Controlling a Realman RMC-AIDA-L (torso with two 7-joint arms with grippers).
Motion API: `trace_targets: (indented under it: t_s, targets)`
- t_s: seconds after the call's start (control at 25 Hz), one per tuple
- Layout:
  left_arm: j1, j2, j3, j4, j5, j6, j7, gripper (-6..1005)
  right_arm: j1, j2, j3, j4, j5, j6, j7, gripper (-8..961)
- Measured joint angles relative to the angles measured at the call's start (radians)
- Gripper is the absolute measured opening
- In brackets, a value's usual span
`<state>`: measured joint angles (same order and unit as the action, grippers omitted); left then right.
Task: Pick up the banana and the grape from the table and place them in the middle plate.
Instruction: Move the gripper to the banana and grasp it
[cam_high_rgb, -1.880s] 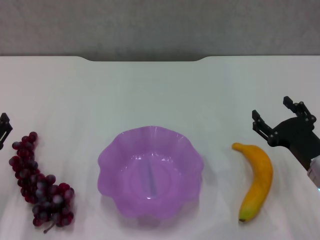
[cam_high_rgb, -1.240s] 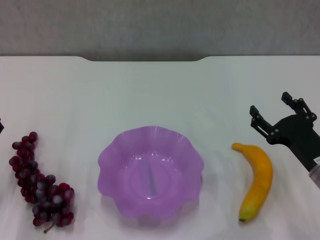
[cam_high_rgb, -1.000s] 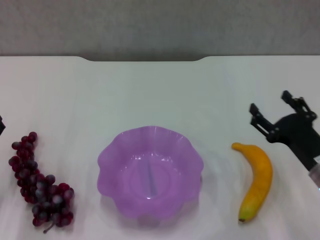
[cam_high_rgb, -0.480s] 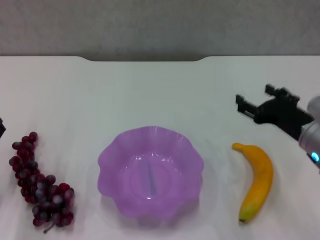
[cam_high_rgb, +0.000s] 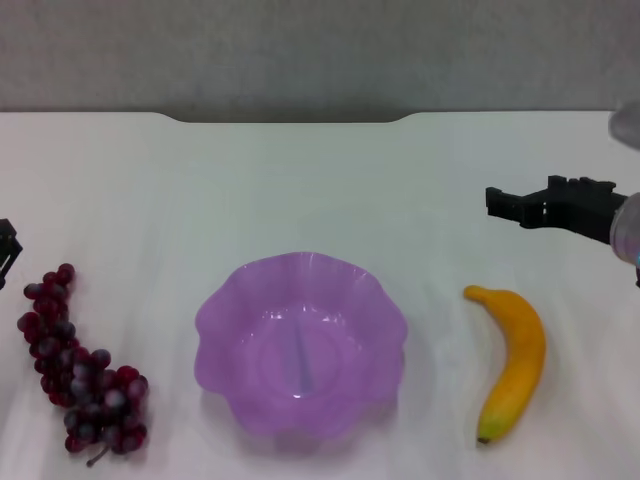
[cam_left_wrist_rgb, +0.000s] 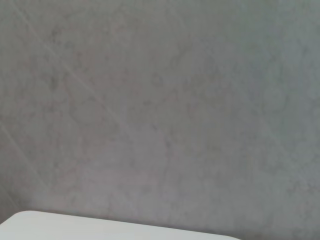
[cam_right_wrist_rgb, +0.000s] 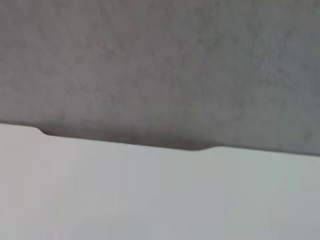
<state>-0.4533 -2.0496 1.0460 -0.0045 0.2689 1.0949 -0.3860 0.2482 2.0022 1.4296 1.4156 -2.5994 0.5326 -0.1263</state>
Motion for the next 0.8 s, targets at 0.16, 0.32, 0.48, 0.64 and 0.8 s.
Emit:
trace_targets:
  t_s: [0.16,0.32,0.48,0.64,0.8]
  targets:
    - [-0.003,0.000,0.001,0.000,0.002,0.000,-0.001,877,0.075,0.001,0.073,-0.022,0.003,0.141,0.022,882]
    - [-0.004,0.001,0.002,0.000,0.003,0.000,-0.001,877,0.150,0.000,0.175,-0.078,0.001,0.298,0.039,880]
    - [-0.008,0.001,0.002,0.000,0.004,0.000,-0.002,876,0.186,0.000,0.242,-0.101,0.002,0.408,0.041,879]
    - [-0.008,0.001,0.002,0.000,0.004,0.000,-0.002,876,0.225,-0.001,0.275,-0.145,-0.004,0.484,0.042,880]
    - [-0.008,0.002,0.003,0.000,0.004,0.000,-0.002,876,0.236,-0.002,0.289,-0.169,-0.005,0.512,0.042,880]
